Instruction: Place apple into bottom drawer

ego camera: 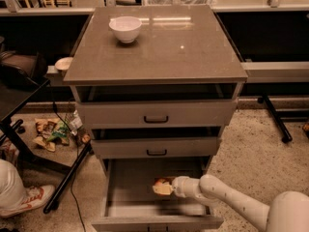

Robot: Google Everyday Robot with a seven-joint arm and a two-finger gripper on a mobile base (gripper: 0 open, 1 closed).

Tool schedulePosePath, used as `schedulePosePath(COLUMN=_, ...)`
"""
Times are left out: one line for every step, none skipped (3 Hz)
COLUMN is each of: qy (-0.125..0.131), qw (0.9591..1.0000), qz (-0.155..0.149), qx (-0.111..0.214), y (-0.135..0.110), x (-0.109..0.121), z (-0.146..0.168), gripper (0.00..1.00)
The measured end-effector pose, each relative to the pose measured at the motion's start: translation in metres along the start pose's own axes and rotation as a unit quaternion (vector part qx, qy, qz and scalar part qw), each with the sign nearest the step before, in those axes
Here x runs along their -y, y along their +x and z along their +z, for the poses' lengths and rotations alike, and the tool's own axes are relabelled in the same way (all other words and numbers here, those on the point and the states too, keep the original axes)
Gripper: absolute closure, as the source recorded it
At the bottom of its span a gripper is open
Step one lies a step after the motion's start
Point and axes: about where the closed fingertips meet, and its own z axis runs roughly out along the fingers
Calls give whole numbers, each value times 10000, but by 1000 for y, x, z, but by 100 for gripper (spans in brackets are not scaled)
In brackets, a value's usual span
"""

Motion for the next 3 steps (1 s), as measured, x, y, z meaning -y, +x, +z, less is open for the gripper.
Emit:
schedulePosePath(qy=111, qw=9996, qz=-18, qx=-242, y=18, x=24, z=20, gripper=100)
schedulePosePath(qy=195, qw=9985, qz=-32, qx=-504, y=36, x=43, z=41, gripper=100)
schedulePosePath(qy=227, qw=9980, qz=-7, qx=-585, y=44, x=56, z=53, gripper=82)
